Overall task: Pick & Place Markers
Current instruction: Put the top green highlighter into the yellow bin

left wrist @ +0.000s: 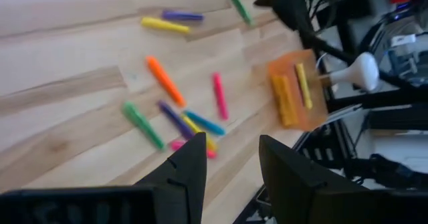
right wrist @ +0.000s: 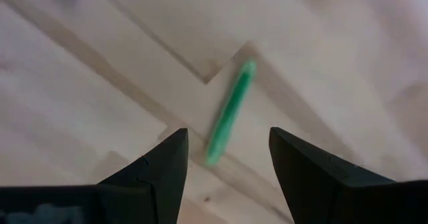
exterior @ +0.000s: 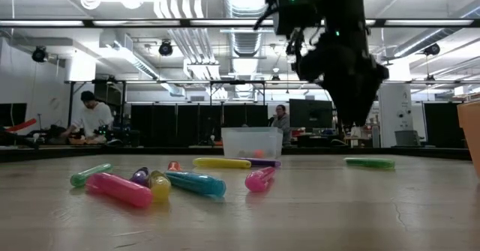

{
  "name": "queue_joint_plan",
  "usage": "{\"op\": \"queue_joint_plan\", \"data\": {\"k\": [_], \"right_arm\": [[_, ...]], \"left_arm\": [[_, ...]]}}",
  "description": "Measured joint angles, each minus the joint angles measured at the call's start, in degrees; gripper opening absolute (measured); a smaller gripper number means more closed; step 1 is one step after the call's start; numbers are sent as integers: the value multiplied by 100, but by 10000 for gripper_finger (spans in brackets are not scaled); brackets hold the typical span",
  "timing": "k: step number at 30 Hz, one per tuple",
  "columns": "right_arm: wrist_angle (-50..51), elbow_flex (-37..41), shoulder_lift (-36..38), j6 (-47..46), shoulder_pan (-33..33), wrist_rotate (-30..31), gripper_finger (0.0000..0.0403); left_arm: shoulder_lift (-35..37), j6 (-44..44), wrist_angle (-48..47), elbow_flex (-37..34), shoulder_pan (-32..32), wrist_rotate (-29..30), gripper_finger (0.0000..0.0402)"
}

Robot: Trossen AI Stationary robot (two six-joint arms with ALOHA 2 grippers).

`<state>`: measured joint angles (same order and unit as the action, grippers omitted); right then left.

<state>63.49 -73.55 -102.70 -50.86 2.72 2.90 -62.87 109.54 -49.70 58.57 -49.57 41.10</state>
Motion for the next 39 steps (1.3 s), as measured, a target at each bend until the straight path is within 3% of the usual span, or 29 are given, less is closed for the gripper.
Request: {"op": "queue_joint_plan", "data": {"k": [14, 18, 25, 31, 39], "right_arm": [[-1253, 1182, 33, 115, -136, -599, 201], [-1374, 1262, 33, 125, -163, -602, 163], [-1754, 1498, 57, 274, -264, -662, 31], [-1718, 1450, 111, 368, -337, -753, 27], [-2000, 630, 858, 595, -181, -697, 26]], "left_arm": [[166, 22, -1, 0, 350, 205, 131], [175, 2, -1, 0, 401, 205, 131], [195, -8, -1, 0, 414, 205, 131], [205, -128, -3, 0, 421, 275, 131], [217, -490, 14, -9, 436, 1022, 131]]}}
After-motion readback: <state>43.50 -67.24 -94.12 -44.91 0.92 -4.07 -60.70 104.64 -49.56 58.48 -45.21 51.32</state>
